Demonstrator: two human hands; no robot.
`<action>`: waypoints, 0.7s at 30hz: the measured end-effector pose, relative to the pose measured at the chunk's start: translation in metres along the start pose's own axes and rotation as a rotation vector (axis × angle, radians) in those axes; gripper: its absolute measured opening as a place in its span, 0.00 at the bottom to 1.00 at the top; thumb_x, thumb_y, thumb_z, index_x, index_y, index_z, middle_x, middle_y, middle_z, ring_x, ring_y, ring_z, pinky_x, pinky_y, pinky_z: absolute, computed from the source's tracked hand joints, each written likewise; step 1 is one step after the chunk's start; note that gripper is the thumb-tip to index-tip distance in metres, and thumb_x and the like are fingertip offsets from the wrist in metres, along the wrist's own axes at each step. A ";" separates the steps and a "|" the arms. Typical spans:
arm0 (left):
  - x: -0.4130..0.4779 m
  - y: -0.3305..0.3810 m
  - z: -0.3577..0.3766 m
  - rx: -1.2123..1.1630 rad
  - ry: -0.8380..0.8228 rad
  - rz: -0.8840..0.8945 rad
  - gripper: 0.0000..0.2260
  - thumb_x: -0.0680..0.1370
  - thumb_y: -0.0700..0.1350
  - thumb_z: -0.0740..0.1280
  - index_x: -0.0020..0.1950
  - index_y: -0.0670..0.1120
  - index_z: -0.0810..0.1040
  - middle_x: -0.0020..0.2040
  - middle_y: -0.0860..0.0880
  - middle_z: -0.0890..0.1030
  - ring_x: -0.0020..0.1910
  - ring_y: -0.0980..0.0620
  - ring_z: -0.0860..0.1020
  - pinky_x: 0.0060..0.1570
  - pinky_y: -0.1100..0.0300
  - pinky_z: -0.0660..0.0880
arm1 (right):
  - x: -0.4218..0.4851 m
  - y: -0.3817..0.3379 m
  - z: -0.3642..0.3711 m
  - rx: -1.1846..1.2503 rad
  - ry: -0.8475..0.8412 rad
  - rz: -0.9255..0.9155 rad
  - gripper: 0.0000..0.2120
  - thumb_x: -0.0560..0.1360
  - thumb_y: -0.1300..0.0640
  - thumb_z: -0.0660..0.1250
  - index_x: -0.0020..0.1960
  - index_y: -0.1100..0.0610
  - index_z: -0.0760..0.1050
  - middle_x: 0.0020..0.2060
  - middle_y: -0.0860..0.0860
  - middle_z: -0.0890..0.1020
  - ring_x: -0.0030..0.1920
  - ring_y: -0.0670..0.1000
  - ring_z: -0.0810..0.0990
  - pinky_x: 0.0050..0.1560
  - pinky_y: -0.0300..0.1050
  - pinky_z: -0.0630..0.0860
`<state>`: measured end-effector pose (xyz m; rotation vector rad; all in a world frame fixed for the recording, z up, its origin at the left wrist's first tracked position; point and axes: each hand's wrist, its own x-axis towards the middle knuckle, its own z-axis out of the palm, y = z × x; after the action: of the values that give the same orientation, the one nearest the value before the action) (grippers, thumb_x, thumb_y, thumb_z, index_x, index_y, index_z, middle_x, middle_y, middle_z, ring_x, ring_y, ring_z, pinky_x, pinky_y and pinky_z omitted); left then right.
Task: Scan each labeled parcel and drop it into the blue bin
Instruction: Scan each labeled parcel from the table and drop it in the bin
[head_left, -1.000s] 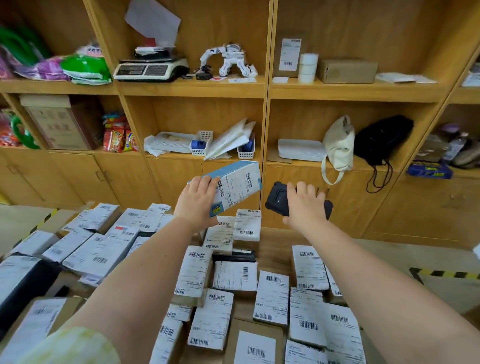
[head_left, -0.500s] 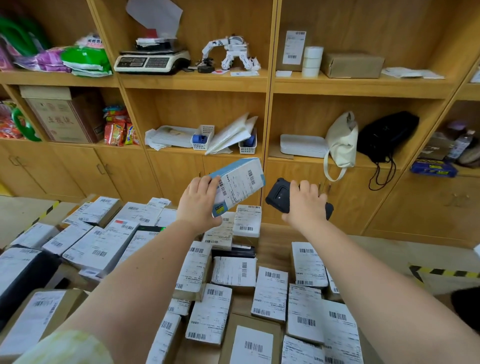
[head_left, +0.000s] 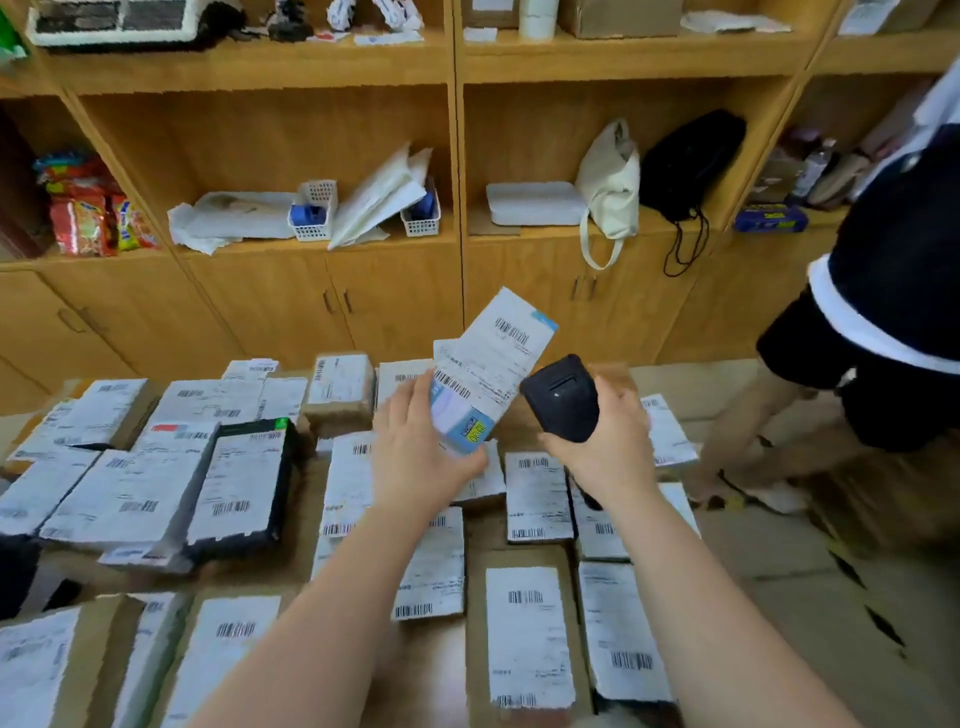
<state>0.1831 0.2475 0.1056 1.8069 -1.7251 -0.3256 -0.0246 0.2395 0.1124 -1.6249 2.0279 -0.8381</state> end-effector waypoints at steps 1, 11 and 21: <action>-0.005 -0.003 0.002 0.012 -0.056 0.044 0.47 0.65 0.56 0.78 0.78 0.45 0.60 0.71 0.45 0.67 0.70 0.45 0.62 0.71 0.53 0.59 | -0.013 0.004 0.002 -0.002 0.028 0.039 0.31 0.61 0.43 0.77 0.60 0.47 0.72 0.53 0.51 0.75 0.58 0.56 0.72 0.56 0.57 0.75; -0.084 0.029 0.026 -0.036 -0.544 0.498 0.43 0.66 0.64 0.73 0.77 0.52 0.64 0.71 0.49 0.66 0.70 0.46 0.62 0.68 0.58 0.58 | -0.175 0.054 -0.037 -0.014 0.314 0.487 0.29 0.64 0.51 0.78 0.62 0.48 0.72 0.56 0.52 0.74 0.62 0.55 0.70 0.57 0.52 0.72; -0.224 0.144 0.061 -0.142 -0.848 0.991 0.41 0.65 0.60 0.75 0.76 0.54 0.65 0.71 0.51 0.62 0.69 0.49 0.60 0.61 0.60 0.64 | -0.356 0.113 -0.124 -0.048 0.700 0.841 0.33 0.62 0.46 0.78 0.65 0.48 0.71 0.56 0.51 0.75 0.62 0.54 0.69 0.60 0.52 0.70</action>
<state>0.0039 0.4533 0.0894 0.5125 -2.8104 -0.8004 -0.1022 0.6252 0.1088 -0.3410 2.8459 -1.0800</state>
